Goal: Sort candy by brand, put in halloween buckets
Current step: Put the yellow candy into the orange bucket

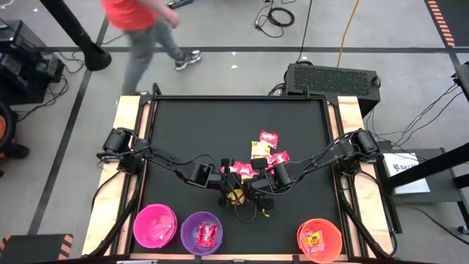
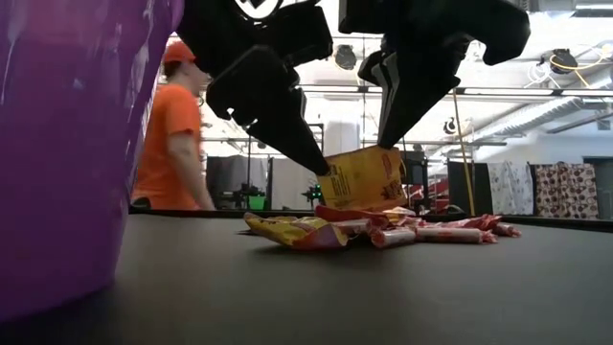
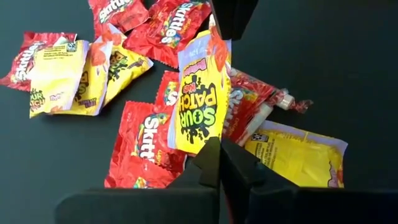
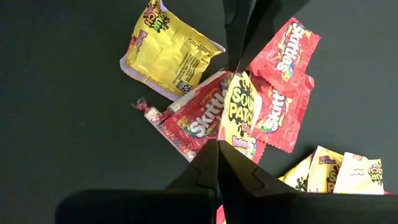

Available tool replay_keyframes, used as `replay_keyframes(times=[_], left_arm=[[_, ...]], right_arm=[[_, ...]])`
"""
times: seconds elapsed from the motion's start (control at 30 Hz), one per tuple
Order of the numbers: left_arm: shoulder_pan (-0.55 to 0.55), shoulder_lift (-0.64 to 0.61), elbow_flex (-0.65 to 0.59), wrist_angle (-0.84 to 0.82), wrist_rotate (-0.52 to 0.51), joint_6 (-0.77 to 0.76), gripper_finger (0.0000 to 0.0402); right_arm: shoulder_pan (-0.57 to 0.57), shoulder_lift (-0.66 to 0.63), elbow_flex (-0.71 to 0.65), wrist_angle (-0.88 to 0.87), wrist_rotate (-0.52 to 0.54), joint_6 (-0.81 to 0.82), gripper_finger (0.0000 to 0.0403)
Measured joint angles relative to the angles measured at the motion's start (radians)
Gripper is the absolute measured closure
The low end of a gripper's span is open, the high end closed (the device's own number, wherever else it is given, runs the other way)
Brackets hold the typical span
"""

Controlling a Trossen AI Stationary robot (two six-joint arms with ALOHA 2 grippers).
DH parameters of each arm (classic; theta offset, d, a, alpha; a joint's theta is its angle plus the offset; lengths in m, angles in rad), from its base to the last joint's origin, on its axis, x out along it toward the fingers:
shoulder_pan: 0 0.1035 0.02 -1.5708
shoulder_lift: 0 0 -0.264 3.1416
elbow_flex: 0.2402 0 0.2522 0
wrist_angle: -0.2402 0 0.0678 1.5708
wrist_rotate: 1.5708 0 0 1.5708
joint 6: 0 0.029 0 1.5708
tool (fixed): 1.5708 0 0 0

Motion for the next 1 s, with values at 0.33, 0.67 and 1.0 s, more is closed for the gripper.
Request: replay_keyframes(times=[0.33,0.67,1.0], left_arm=[[0.001,-0.105,0.000,-0.055,-0.077,0.072,0.0400],[-0.006,-0.321,0.001,-0.138,-0.240,0.235,0.0401],[-0.039,-0.485,0.002,0.018,-0.182,0.998,0.0401]], right_arm=[[0.019,-0.084,0.000,-0.009,0.218,0.075,0.0342],[0.108,-0.261,0.000,-0.069,0.334,0.221,0.0216],[0.166,-0.269,0.000,-0.101,0.441,0.238,0.0207]])
